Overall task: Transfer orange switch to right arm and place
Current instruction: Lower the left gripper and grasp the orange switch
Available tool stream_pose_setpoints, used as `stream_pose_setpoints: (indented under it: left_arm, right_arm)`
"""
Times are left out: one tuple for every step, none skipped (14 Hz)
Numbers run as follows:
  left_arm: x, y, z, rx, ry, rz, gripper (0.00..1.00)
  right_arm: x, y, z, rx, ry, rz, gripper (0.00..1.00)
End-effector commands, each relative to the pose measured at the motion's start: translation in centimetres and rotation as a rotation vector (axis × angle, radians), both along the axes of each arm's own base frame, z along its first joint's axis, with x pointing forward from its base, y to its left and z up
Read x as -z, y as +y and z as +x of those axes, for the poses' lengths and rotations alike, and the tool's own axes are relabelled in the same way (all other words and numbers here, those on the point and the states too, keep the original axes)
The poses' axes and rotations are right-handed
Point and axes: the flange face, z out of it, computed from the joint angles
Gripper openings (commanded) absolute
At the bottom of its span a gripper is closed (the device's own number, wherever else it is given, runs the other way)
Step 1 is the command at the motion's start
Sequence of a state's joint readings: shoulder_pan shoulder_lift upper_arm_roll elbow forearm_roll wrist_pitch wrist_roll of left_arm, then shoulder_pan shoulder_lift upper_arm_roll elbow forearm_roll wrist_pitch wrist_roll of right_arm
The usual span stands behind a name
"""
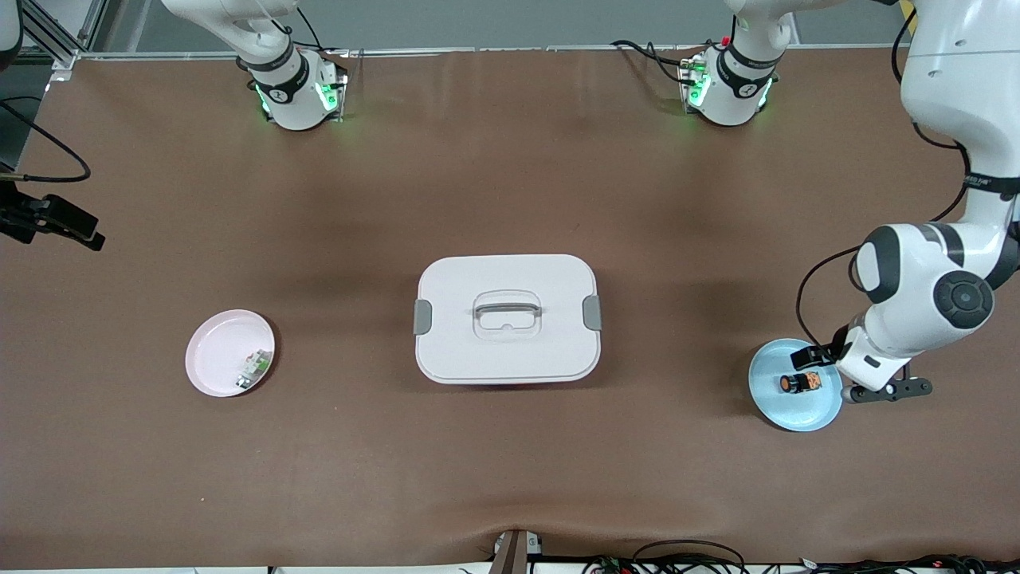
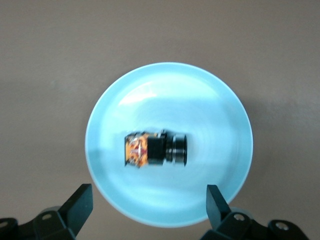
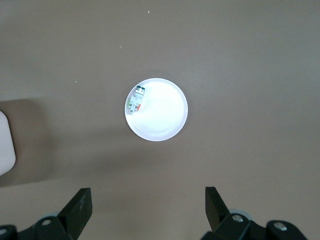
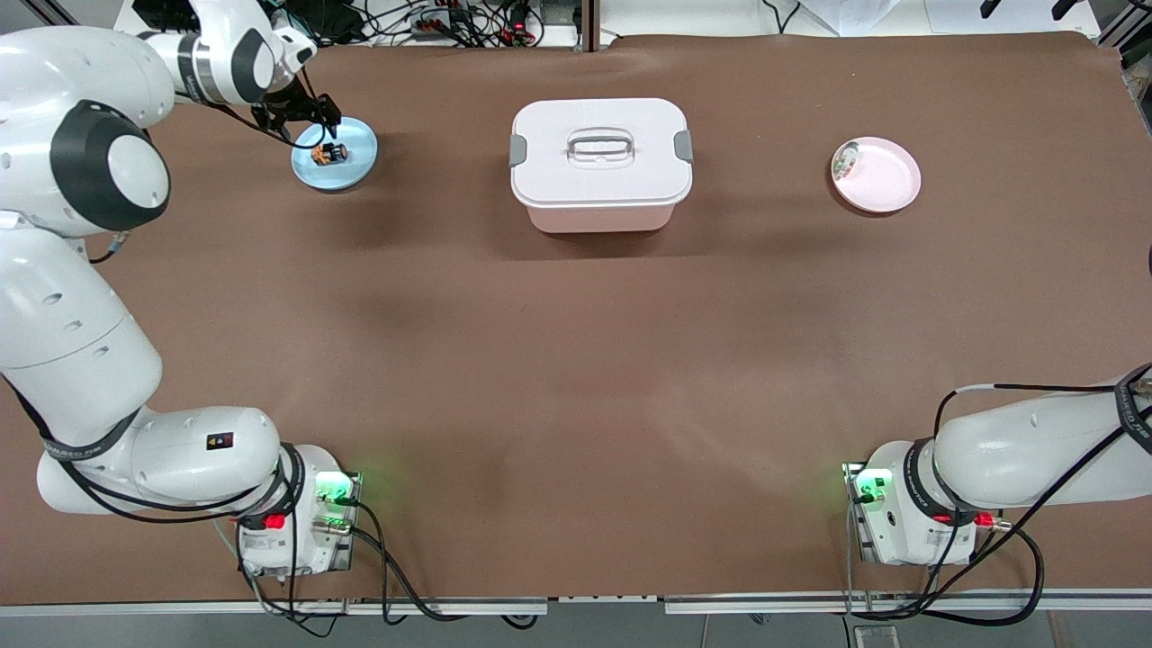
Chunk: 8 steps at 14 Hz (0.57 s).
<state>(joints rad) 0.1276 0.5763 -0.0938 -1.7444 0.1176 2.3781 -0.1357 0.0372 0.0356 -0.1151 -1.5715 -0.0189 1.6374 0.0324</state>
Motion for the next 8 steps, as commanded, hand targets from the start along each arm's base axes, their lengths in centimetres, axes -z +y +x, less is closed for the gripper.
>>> stream_pose_setpoints:
  left_arm:
    - [2.2,0.4,1.5,0.014,-0.038,0.0,1.0]
    - [2.6,0.4,1.7,0.015,-0.047,-0.001,1.0]
    - [3.2,0.5,1.9,0.017,-0.052,-0.001,1.0]
    - [3.5,0.5,2.1,0.018,-0.057,-0.001,1.0]
    - [3.8,0.5,2.3,0.016,-0.063,-0.004,1.0]
    - [4.0,0.5,2.3,0.017,-0.066,-0.004,1.0]
    - [4.3,0.4,2.3,0.018,-0.071,-0.005,1.0]
    - [4.6,0.6,2.3,0.016,-0.071,-0.005,1.0]
  right_arm:
    - [-0.1,0.8,0.5,-0.007,-0.003,0.01,1.0]
    - [-0.1,1.1,0.6,-0.01,-0.001,0.009,1.0]
    - [-0.1,1.1,0.6,-0.01,-0.001,0.009,1.0]
    - [-0.1,1.0,0.6,-0.01,-0.003,0.008,1.0]
    - [-0.1,1.0,0.6,-0.012,-0.003,0.01,1.0]
    - [-0.4,0.9,0.6,-0.012,-0.009,0.009,1.0]
    - [-0.4,0.9,0.6,-0.012,-0.009,0.009,1.0]
    - [-0.4,0.9,0.6,-0.013,-0.009,0.009,1.0]
